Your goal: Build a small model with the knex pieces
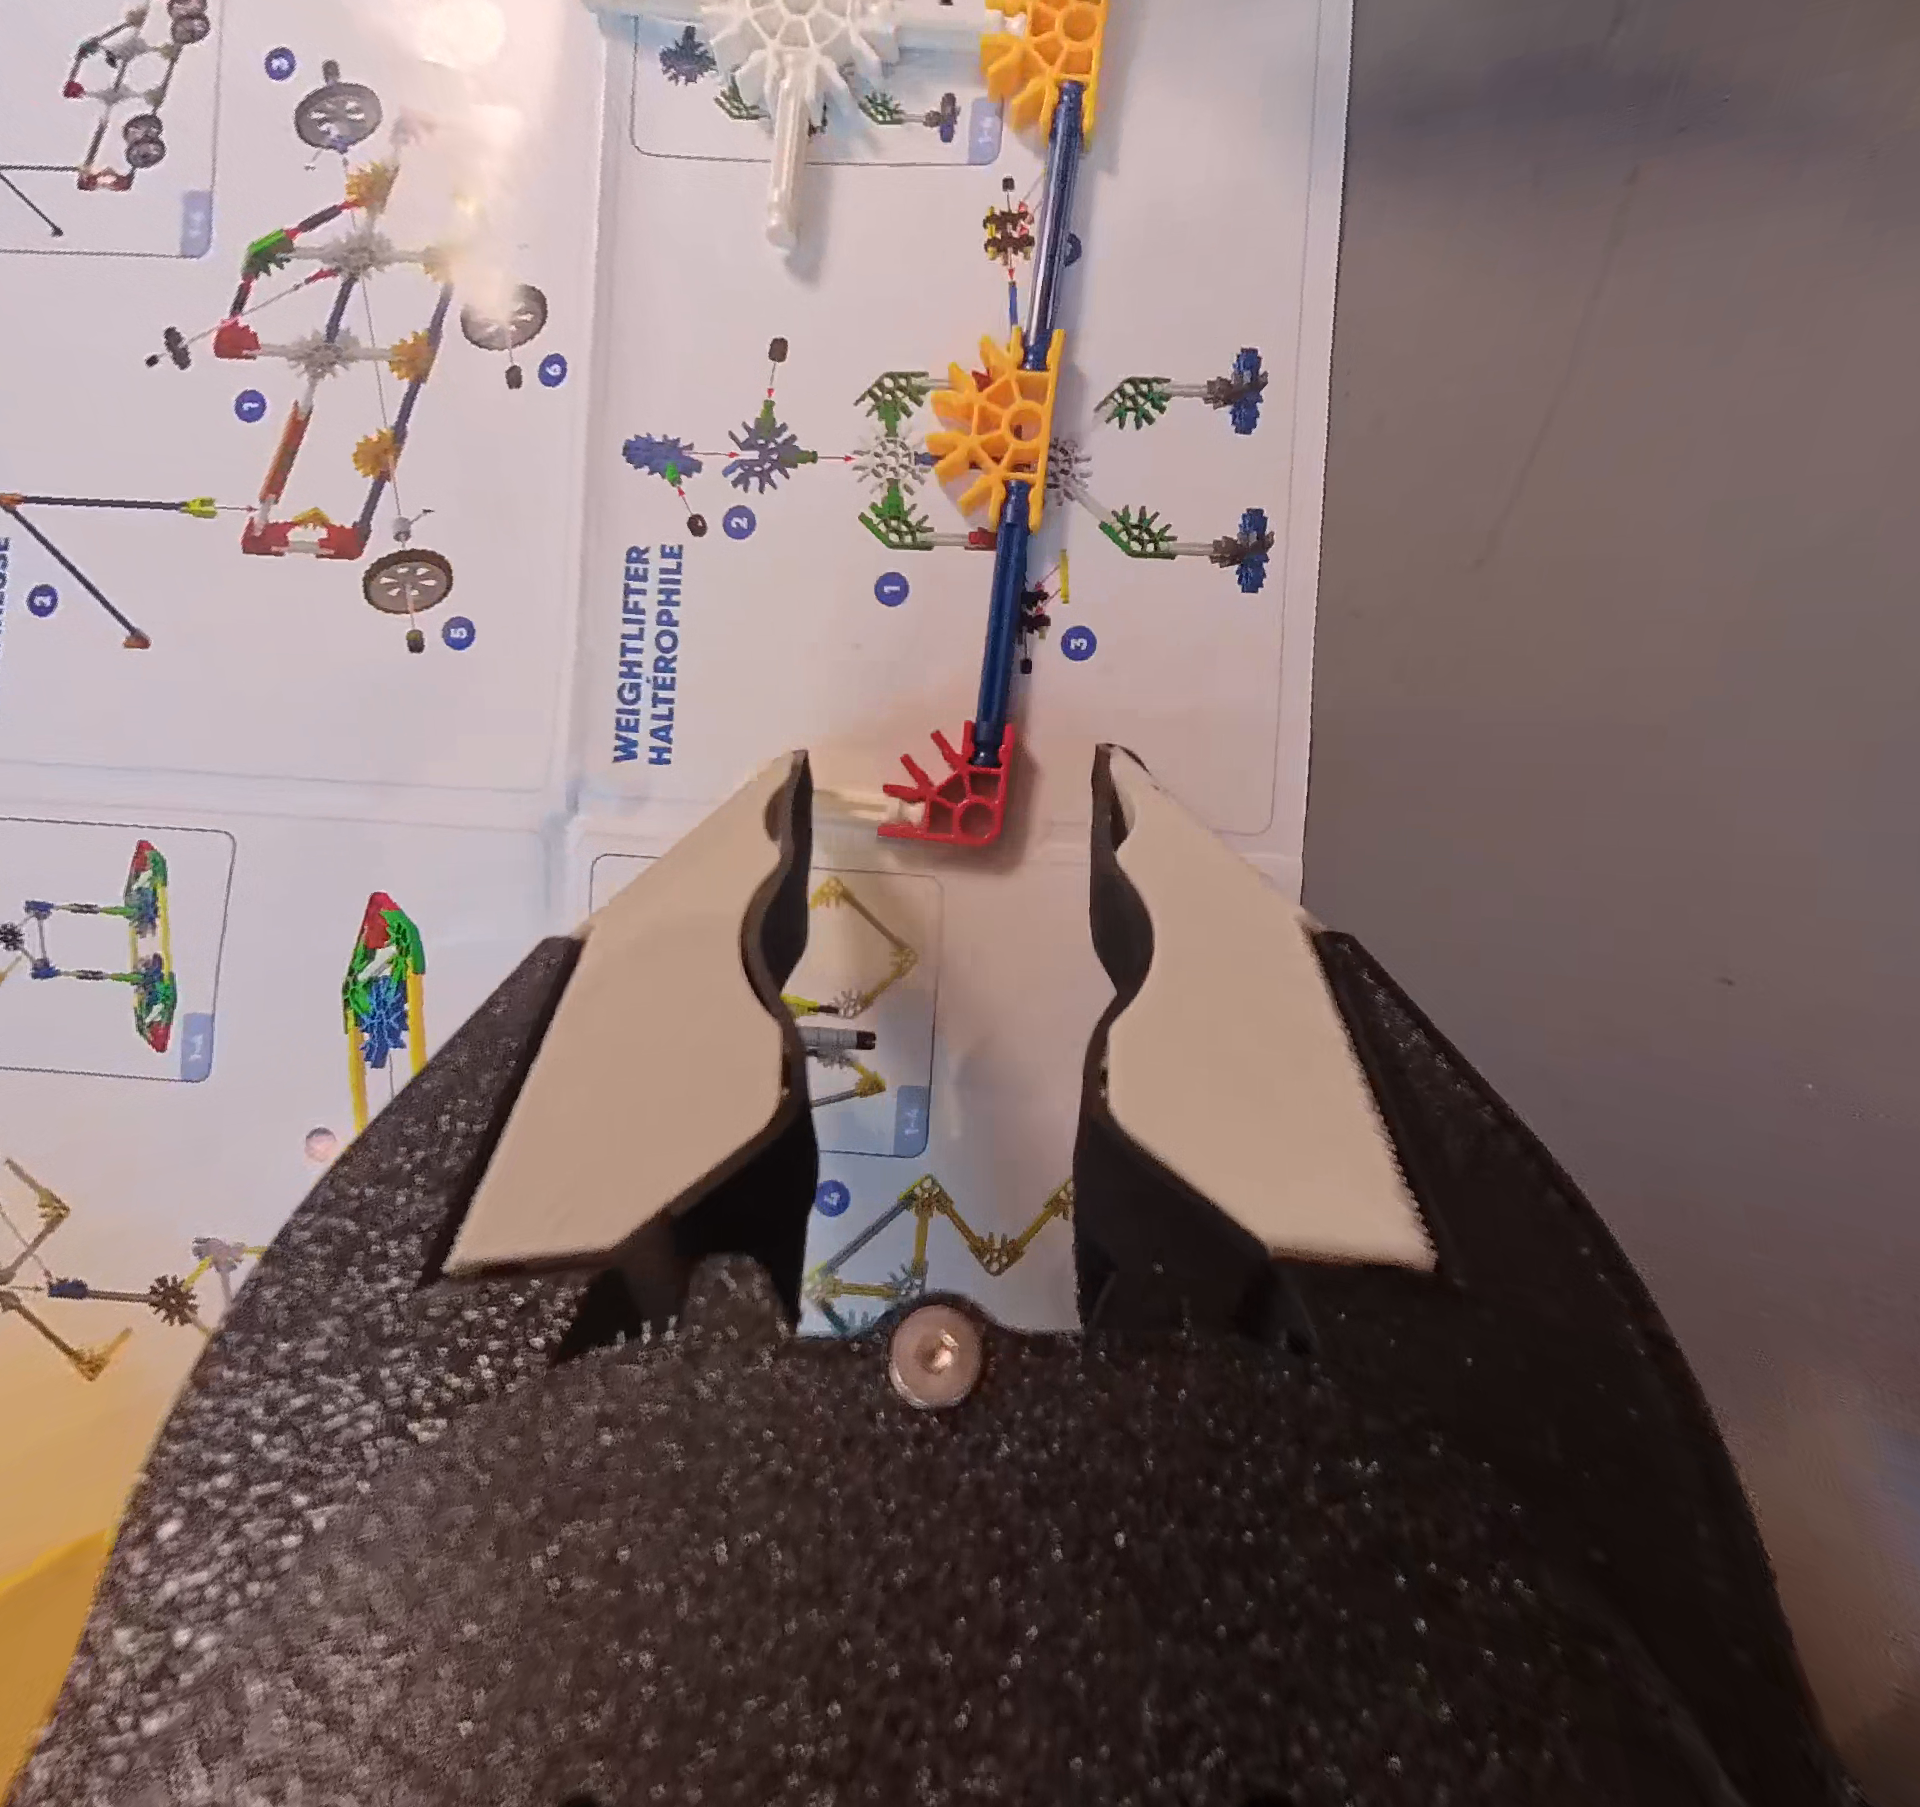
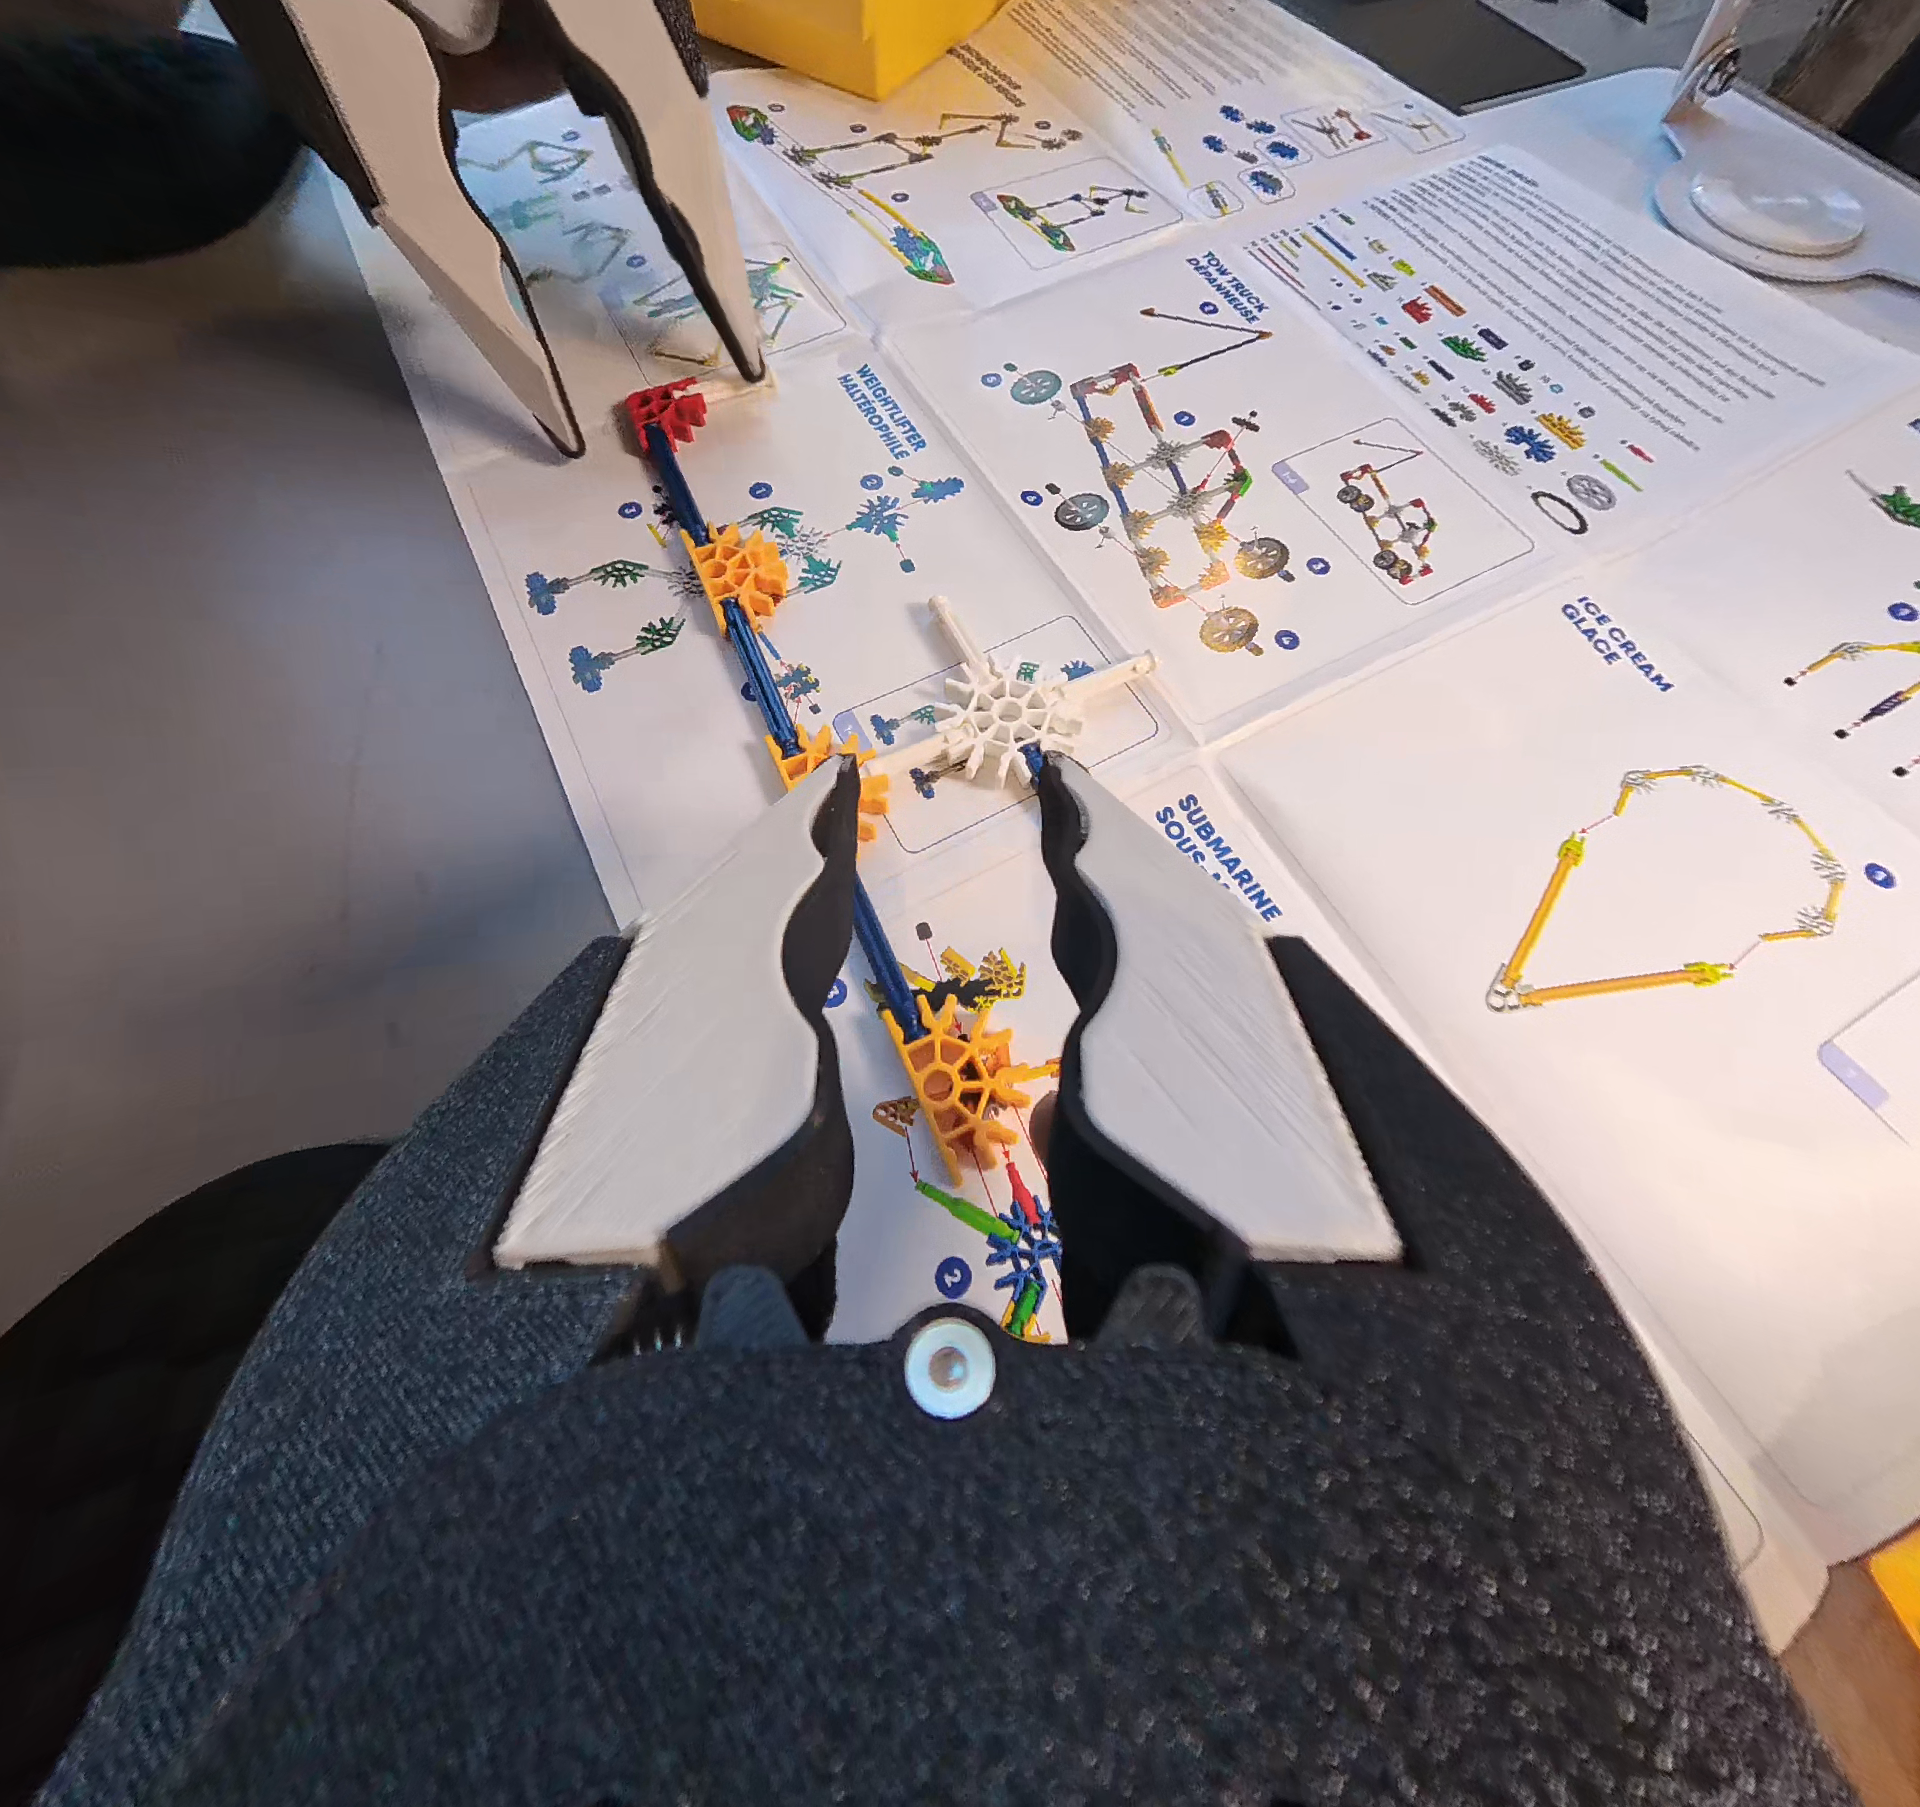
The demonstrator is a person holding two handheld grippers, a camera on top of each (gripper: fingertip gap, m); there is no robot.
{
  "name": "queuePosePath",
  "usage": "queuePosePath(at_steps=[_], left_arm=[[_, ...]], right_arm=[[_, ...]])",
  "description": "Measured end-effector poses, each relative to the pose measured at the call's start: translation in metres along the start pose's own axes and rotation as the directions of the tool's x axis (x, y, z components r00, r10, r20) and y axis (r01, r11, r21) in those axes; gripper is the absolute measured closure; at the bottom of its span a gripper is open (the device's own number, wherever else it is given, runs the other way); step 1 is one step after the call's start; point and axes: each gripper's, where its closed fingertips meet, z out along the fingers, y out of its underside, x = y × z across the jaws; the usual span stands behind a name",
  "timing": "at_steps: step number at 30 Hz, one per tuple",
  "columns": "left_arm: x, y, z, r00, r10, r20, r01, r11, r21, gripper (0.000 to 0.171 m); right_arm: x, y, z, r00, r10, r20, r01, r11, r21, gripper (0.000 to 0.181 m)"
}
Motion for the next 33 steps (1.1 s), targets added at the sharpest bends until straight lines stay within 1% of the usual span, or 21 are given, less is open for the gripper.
queuePosePath(at_steps=[2,4,7,12,13,14,28,29,30,31,32,33], left_arm=[[-0.002,0.002,0.003,1.000,-0.006,0.008,0.006,1.000,-0.006,0.114],[-0.004,0.002,0.003,1.000,-0.015,0.006,0.015,1.000,0.002,0.113],[-0.009,0.003,0.000,1.000,0.005,0.030,-0.006,1.000,0.006,0.119],[-0.014,0.009,-0.002,1.000,-0.026,0.010,0.026,1.000,0.006,0.115],[-0.013,0.010,-0.002,1.000,-0.027,-0.001,0.027,1.000,0.008,0.117],[-0.013,0.010,-0.002,0.999,-0.035,-0.012,0.035,0.999,0.013,0.124],[-0.010,0.017,-0.007,0.999,-0.054,0.000,0.054,0.996,0.067,0.126],[-0.010,0.018,-0.008,0.998,-0.054,0.006,0.054,0.996,0.069,0.128],[-0.010,0.018,-0.008,0.998,-0.055,0.016,0.054,0.996,0.073,0.141],[-0.011,0.019,-0.009,0.998,-0.057,0.025,0.055,0.995,0.077,0.148],[-0.010,0.020,-0.008,0.998,-0.064,0.023,0.062,0.995,0.079,0.147],[-0.009,0.020,-0.009,0.997,-0.071,0.015,0.070,0.994,0.084,0.141]], right_arm=[[0.000,0.001,0.001,1.000,0.003,0.002,-0.003,1.000,-0.002,0.147],[0.000,0.002,0.002,1.000,0.006,0.007,-0.006,1.000,-0.005,0.147],[-0.001,0.003,0.004,1.000,0.009,0.011,-0.009,1.000,-0.009,0.147],[-0.001,0.004,0.006,1.000,0.017,0.019,-0.017,1.000,-0.010,0.147],[-0.001,0.005,0.006,1.000,0.019,0.022,-0.019,1.000,-0.011,0.147],[-0.001,0.005,0.007,0.999,0.021,0.024,-0.021,1.000,-0.012,0.147],[-0.005,0.003,0.014,0.999,0.026,0.042,-0.026,1.000,0.004,0.147],[-0.005,0.003,0.015,0.999,0.027,0.041,-0.027,1.000,0.006,0.147],[-0.005,0.002,0.015,0.999,0.027,0.042,-0.028,1.000,0.008,0.147],[-0.005,0.002,0.016,0.999,0.027,0.042,-0.028,1.000,0.009,0.147],[-0.006,0.002,0.016,0.999,0.026,0.042,-0.027,1.000,0.010,0.147],[-0.006,0.002,0.017,0.999,0.026,0.043,-0.026,1.000,0.009,0.147]])
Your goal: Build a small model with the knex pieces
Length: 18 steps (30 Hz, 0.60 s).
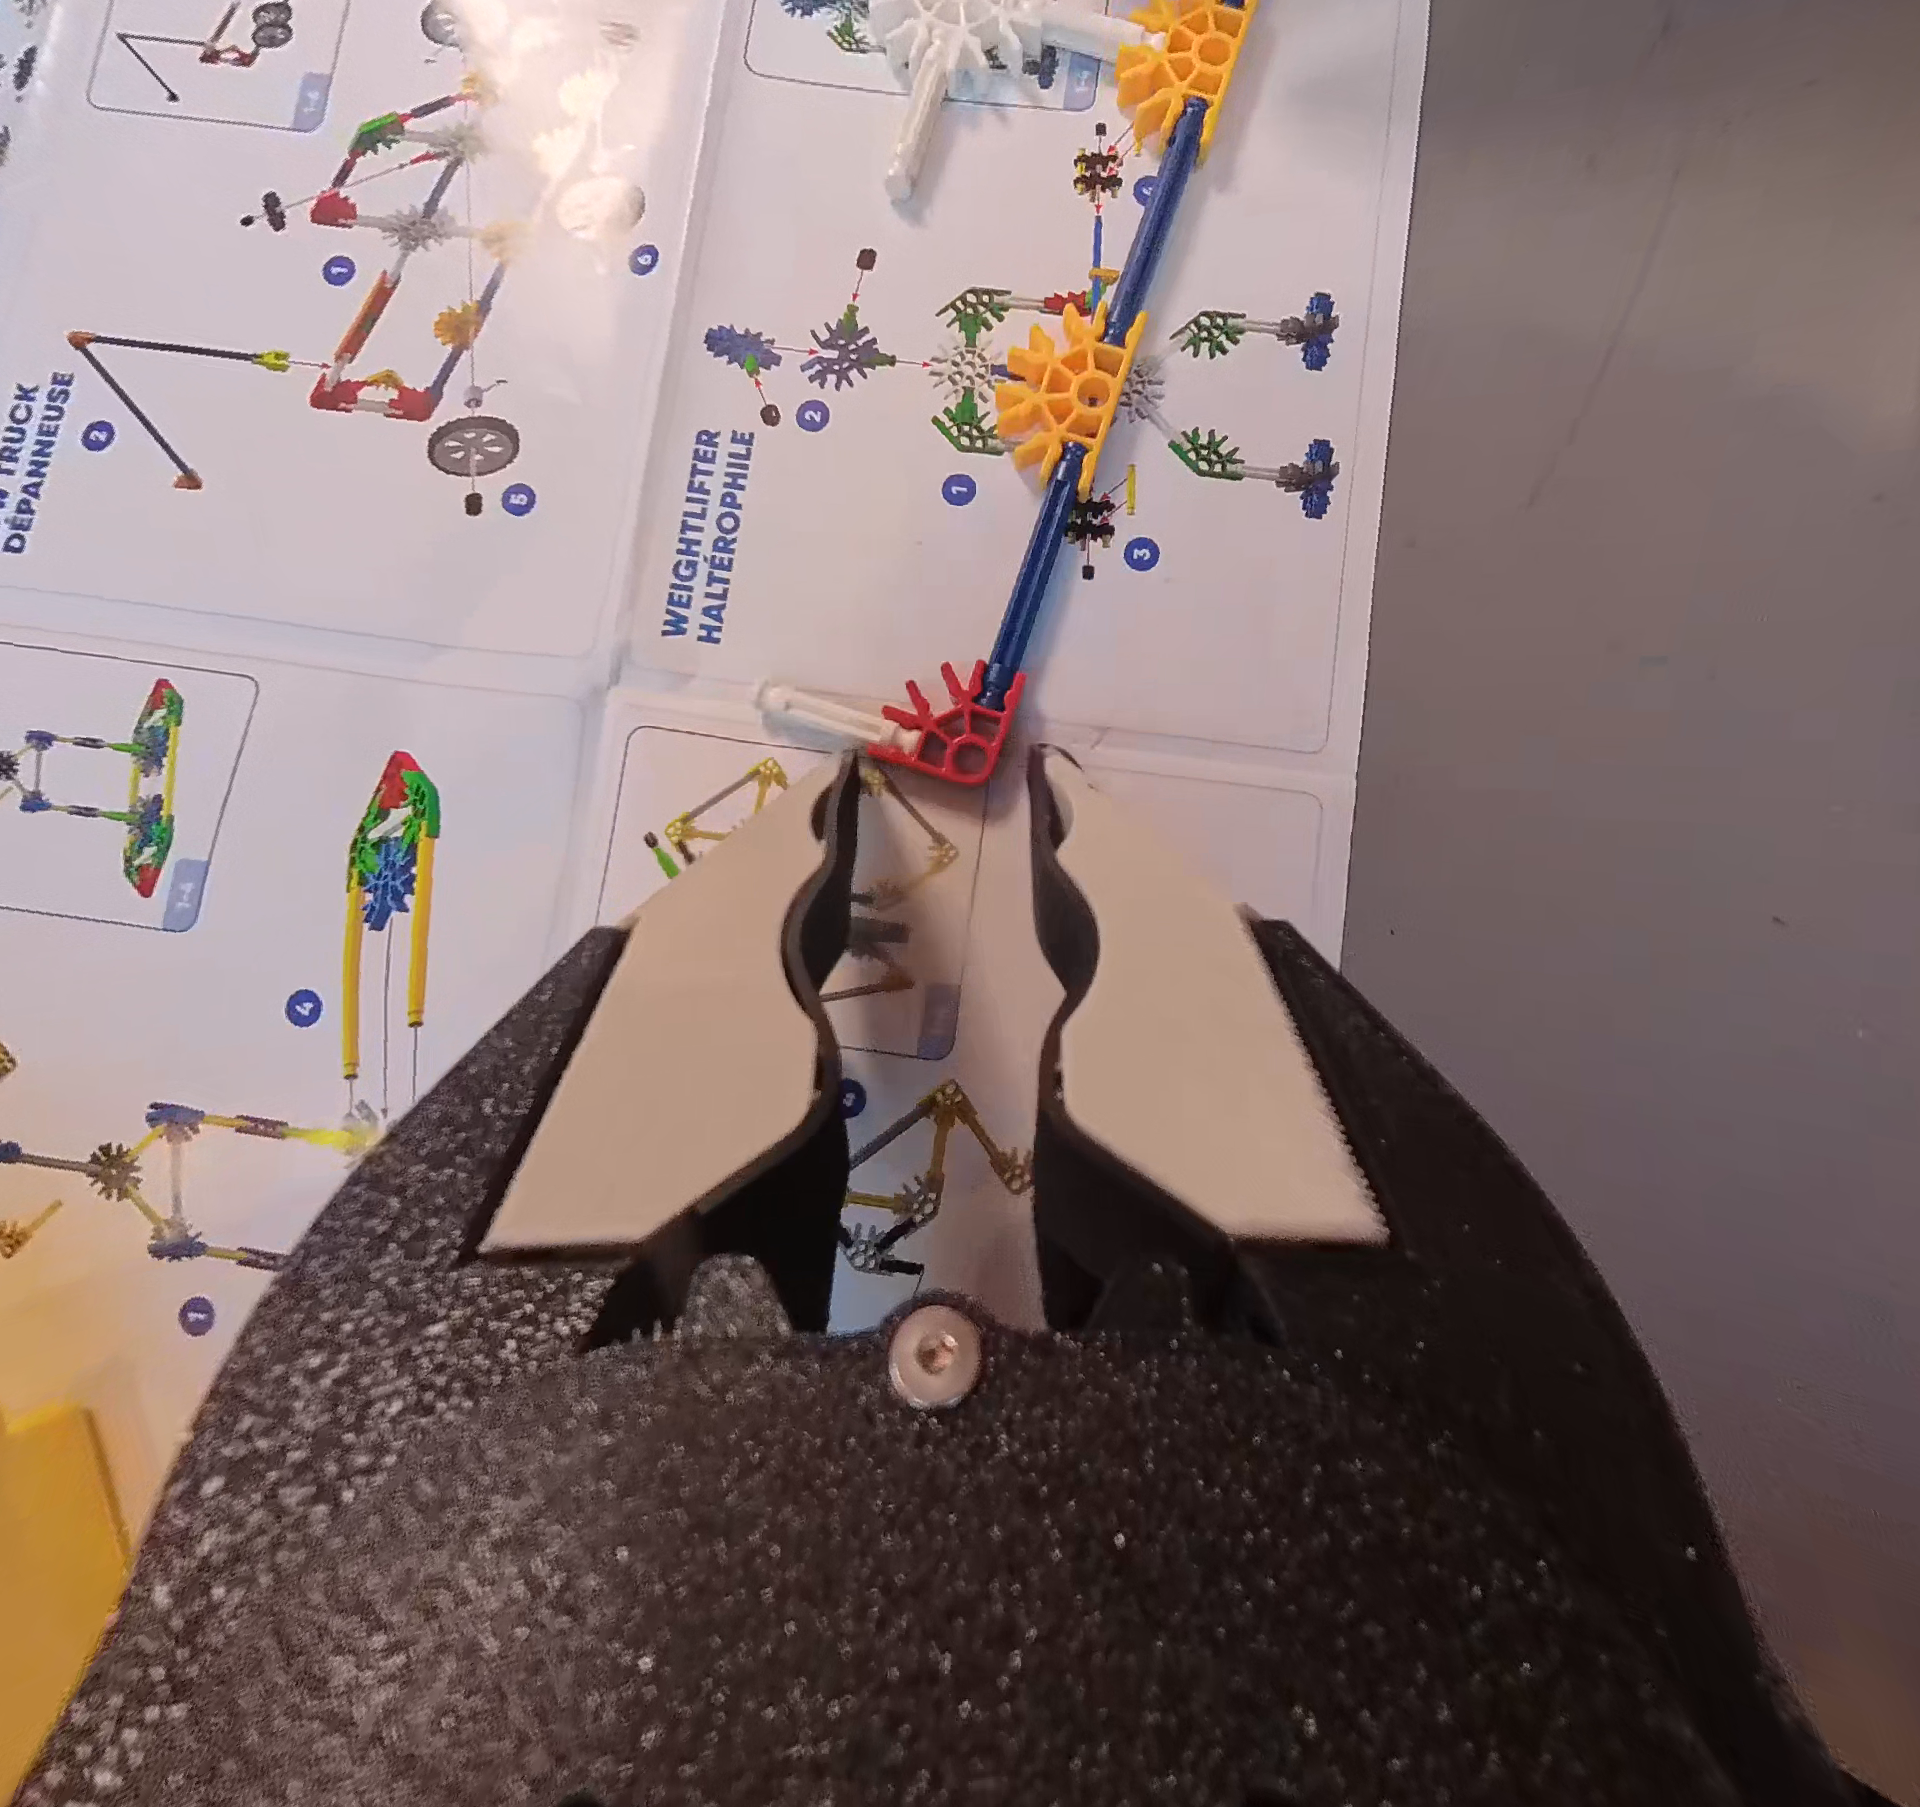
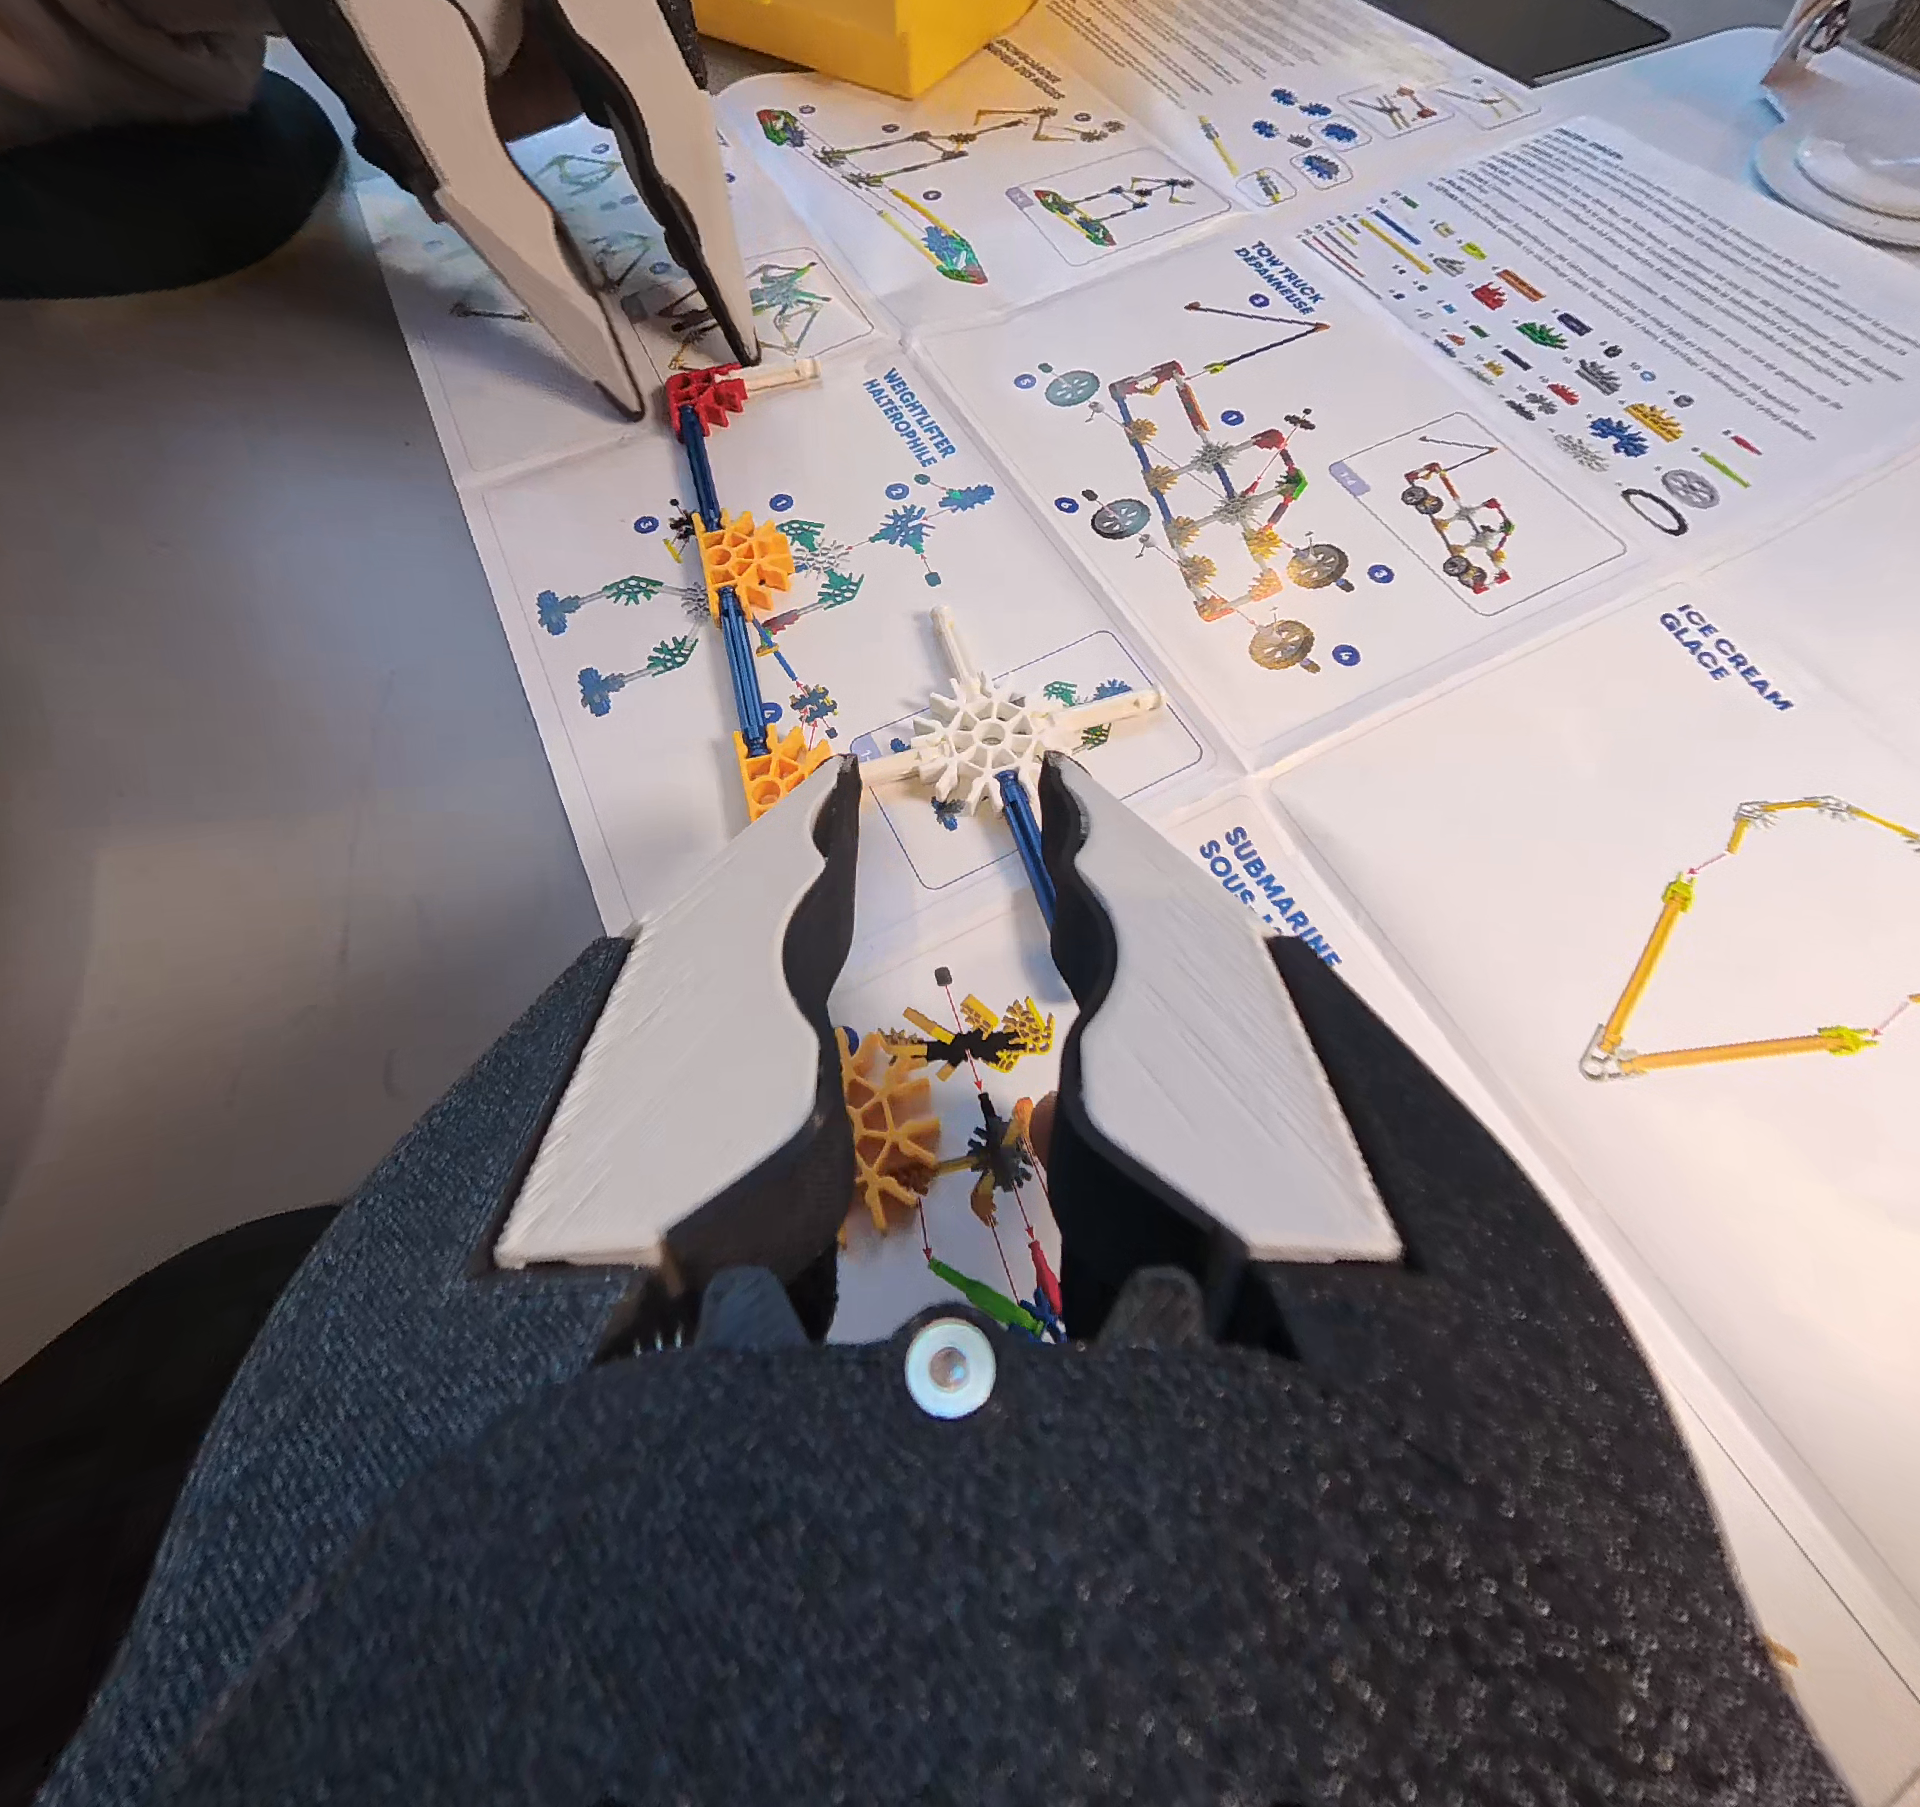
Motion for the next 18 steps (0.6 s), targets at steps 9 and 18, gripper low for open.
queuePosePath(at_steps=[9,18], left_arm=[[-0.007,-0.009,0.001,0.999,-0.012,0.038,0.010,0.999,0.044,0.132],[0.012,0.000,-0.001,0.999,0.016,0.033,-0.015,0.999,-0.029,0.149]], right_arm=[[-0.020,0.018,-0.015,0.995,-0.043,0.095,0.057,0.987,-0.152,0.147],[-0.024,0.045,-0.013,0.981,-0.135,0.139,0.176,0.918,-0.355,0.172]])
